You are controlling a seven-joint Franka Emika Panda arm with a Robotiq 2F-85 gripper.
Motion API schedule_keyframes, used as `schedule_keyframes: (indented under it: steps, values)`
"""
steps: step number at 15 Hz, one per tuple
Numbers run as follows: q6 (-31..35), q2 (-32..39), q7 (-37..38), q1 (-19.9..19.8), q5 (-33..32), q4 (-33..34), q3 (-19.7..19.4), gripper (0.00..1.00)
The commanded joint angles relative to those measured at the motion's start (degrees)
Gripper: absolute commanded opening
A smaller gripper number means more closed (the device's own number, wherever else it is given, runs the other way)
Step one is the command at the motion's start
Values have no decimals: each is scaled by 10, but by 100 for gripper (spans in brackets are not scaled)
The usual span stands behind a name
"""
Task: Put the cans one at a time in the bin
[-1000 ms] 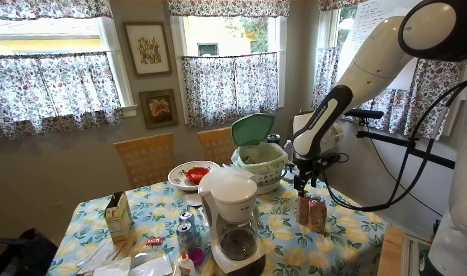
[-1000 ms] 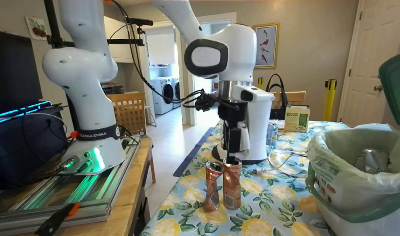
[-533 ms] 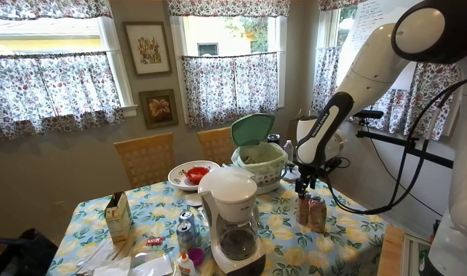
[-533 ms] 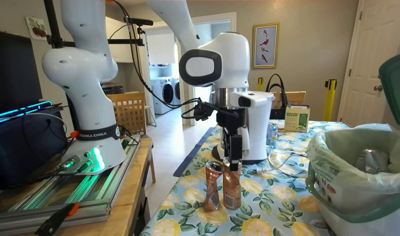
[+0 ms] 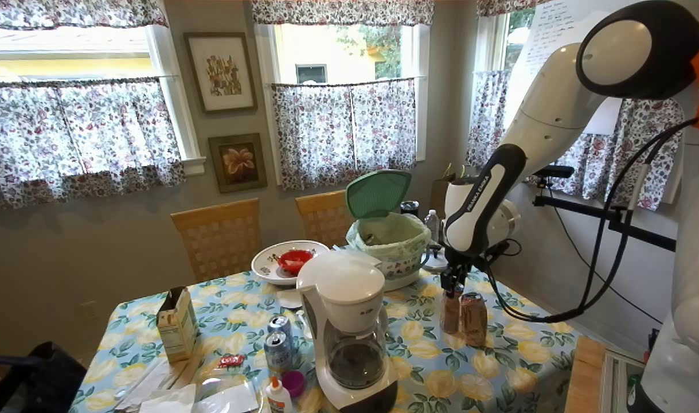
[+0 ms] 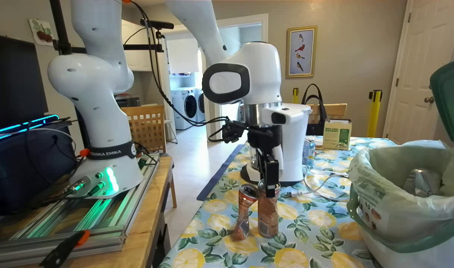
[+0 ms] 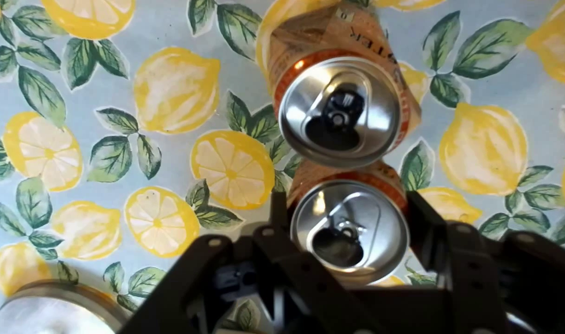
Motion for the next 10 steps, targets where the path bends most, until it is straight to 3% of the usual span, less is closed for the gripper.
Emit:
schedule_keyframes:
  steps: [1, 5, 10]
  values:
    - [23, 4, -3, -4, -2, -3, 1, 37]
    - [19, -2, -12, -7, 9, -3, 9, 37]
    - [43, -25, 10, 0, -10, 0, -8, 37]
